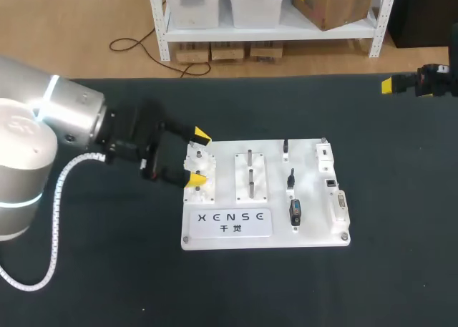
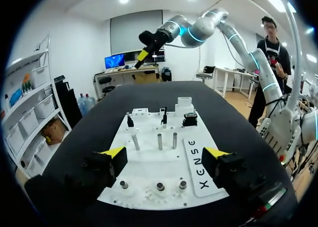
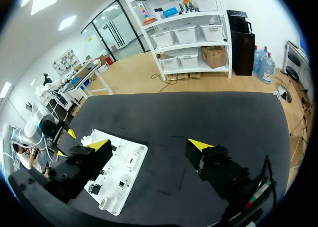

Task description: Insert the Ethernet cable into its matching sockets.

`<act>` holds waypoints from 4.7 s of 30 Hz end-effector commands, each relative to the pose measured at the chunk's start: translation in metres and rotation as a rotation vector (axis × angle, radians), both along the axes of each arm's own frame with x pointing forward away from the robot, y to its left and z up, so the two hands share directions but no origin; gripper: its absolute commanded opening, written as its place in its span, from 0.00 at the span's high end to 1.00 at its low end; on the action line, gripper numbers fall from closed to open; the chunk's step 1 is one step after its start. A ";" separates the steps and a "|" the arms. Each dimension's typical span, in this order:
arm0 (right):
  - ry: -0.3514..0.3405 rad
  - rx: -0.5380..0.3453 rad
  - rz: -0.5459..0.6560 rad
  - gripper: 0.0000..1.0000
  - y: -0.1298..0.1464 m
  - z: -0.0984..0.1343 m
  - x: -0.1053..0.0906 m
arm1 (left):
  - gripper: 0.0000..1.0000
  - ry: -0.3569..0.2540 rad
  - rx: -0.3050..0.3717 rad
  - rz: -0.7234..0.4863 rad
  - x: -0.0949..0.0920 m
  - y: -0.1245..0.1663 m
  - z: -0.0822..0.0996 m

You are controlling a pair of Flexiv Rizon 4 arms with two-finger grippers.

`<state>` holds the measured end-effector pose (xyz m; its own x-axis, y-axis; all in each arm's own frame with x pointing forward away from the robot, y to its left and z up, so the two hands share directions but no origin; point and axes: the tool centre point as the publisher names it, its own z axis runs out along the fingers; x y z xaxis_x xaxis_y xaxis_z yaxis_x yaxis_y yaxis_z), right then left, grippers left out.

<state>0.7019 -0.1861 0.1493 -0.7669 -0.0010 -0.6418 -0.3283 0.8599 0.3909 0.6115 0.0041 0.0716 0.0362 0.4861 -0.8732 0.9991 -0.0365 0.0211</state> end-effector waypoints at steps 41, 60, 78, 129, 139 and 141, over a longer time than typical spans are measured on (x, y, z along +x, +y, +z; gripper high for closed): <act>0.253 -0.177 0.042 0.00 0.110 0.027 0.003 | 0.00 0.027 0.023 0.026 -0.008 -0.011 0.002; 0.424 -0.434 -0.109 0.00 0.188 -0.033 -0.055 | 0.00 0.027 0.023 0.026 -0.008 -0.011 0.002; 0.503 -0.475 -0.088 0.00 0.187 -0.102 -0.081 | 0.00 0.027 0.023 0.026 -0.008 -0.011 0.002; 0.600 -0.572 -0.093 0.71 0.196 -0.131 -0.100 | 0.00 0.027 0.023 0.026 -0.008 -0.011 0.002; 0.596 -0.568 -0.098 1.00 0.194 -0.131 -0.099 | 0.00 0.027 0.023 0.026 -0.008 -0.011 0.002; 0.594 -0.567 -0.100 1.00 0.193 -0.128 -0.098 | 0.00 0.027 0.023 0.026 -0.008 -0.011 0.002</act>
<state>0.6053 0.0083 0.0191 -0.9920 -0.1186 -0.0440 -0.1175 0.9927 -0.0269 0.6036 -0.0072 0.0744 -0.0012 0.5087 -0.8609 0.9999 -0.0106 -0.0077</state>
